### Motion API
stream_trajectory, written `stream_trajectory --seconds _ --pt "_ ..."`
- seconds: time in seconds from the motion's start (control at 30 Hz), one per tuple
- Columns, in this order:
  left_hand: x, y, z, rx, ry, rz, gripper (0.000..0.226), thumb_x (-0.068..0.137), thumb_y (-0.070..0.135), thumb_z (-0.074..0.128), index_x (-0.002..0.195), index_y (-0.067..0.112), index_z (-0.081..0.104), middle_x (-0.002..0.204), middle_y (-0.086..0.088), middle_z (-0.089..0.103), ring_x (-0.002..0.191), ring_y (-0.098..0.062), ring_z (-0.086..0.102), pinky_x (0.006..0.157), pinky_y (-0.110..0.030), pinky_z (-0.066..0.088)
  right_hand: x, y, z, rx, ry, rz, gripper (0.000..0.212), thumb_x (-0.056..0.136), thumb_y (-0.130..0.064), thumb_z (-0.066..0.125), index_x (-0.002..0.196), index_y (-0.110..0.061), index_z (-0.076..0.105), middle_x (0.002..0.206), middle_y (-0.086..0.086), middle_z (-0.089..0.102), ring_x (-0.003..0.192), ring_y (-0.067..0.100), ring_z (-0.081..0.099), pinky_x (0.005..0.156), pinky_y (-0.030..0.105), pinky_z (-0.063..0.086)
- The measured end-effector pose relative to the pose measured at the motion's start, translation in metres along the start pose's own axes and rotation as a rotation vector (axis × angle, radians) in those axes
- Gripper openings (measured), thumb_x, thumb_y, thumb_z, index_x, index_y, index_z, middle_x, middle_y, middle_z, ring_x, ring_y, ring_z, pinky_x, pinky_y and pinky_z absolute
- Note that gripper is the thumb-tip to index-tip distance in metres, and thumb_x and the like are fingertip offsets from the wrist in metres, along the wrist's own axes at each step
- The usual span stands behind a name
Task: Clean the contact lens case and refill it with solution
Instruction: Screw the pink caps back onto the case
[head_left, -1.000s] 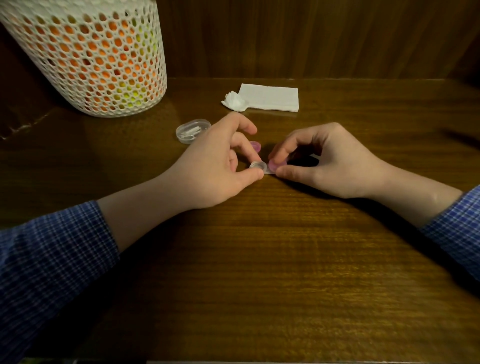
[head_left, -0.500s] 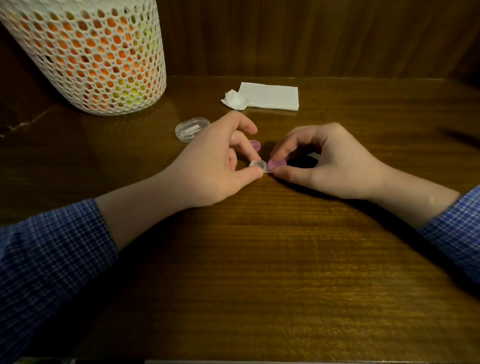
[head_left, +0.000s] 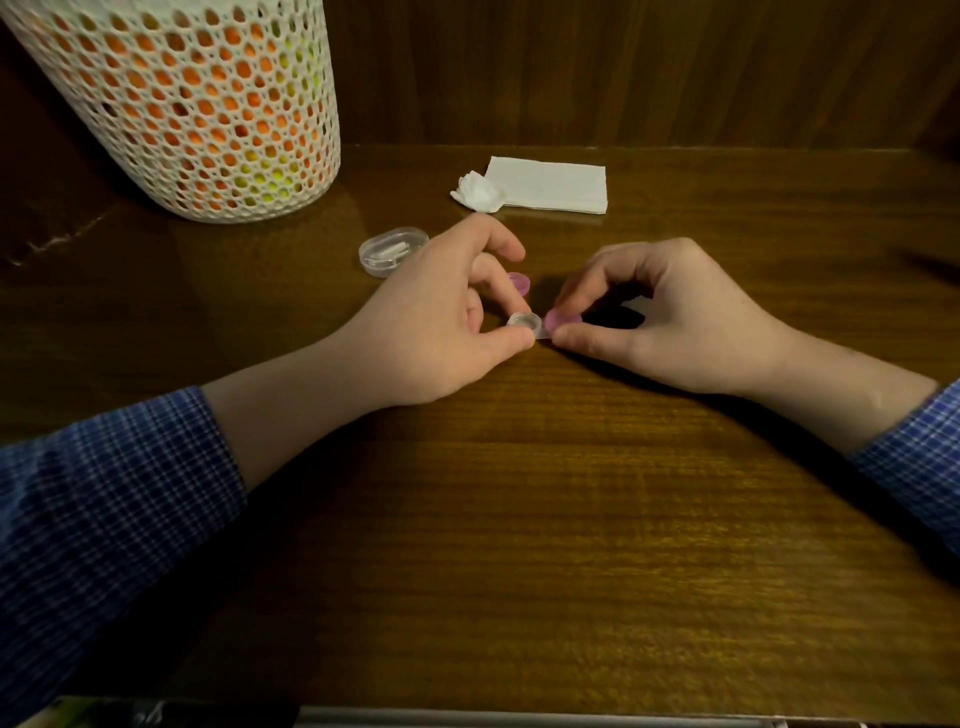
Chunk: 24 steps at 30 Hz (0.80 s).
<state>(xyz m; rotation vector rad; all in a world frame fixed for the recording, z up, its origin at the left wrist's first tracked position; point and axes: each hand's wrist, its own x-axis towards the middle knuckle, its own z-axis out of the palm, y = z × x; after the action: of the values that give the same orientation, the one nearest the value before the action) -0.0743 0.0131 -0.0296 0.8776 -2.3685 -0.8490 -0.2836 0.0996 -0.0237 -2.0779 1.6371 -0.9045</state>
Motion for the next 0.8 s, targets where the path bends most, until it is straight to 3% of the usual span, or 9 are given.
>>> stream_trajectory --seconds 0.13,0.27,0.5,0.63,0.8 --pt "0.0005 -0.0002 -0.0005 -0.003 -0.001 -0.004 0.059 0.084 0.022 0.086 0.131 0.028 0.051 0.094 0.016 0.075 0.057 -0.010 0.066 0.051 -0.018 0.053 -0.0008 0.0001 -0.0035 0.018 -0.032 -0.005 0.010 0.085 -0.020 0.078 0.094 -0.022 0.079 0.114 -0.013 0.074 0.109 -0.003 0.067 0.099 0.018 0.052" --pt "-0.0006 -0.0001 0.0005 -0.005 0.000 0.005 0.058 0.084 0.022 0.086 0.130 0.028 0.051 0.095 0.018 0.075 0.056 -0.009 0.066 0.052 -0.020 0.055 -0.0010 -0.0008 -0.0032 0.006 -0.034 -0.021 0.012 0.087 -0.021 0.075 0.098 -0.020 0.078 0.108 -0.009 0.076 0.105 -0.001 0.069 0.096 0.017 0.053" --pt "-0.0005 0.0007 -0.0009 -0.008 -0.002 0.004 0.058 0.084 0.022 0.085 0.131 0.026 0.052 0.095 0.015 0.076 0.057 -0.013 0.067 0.052 -0.021 0.056 -0.0003 -0.0026 0.0011 -0.034 0.001 -0.020 0.016 0.082 -0.034 0.076 0.092 -0.022 0.076 0.100 -0.010 0.074 0.097 0.007 0.070 0.092 0.034 0.058" --pt "-0.0005 0.0009 -0.0009 -0.011 -0.007 0.000 0.057 0.084 0.021 0.085 0.130 0.028 0.051 0.095 0.015 0.075 0.057 -0.015 0.067 0.052 -0.022 0.056 -0.0007 -0.0006 -0.0017 0.002 -0.027 -0.025 0.005 0.085 -0.022 0.079 0.090 -0.022 0.077 0.113 -0.011 0.073 0.108 0.000 0.067 0.098 0.021 0.053" --pt "-0.0002 0.0007 -0.0010 -0.013 -0.010 -0.003 0.058 0.084 0.021 0.085 0.130 0.029 0.051 0.095 0.018 0.075 0.058 -0.016 0.067 0.051 -0.022 0.057 -0.0010 0.0004 -0.0019 0.010 -0.034 -0.029 0.011 0.087 -0.014 0.078 0.094 -0.021 0.079 0.108 -0.011 0.076 0.106 -0.003 0.069 0.097 0.012 0.050"
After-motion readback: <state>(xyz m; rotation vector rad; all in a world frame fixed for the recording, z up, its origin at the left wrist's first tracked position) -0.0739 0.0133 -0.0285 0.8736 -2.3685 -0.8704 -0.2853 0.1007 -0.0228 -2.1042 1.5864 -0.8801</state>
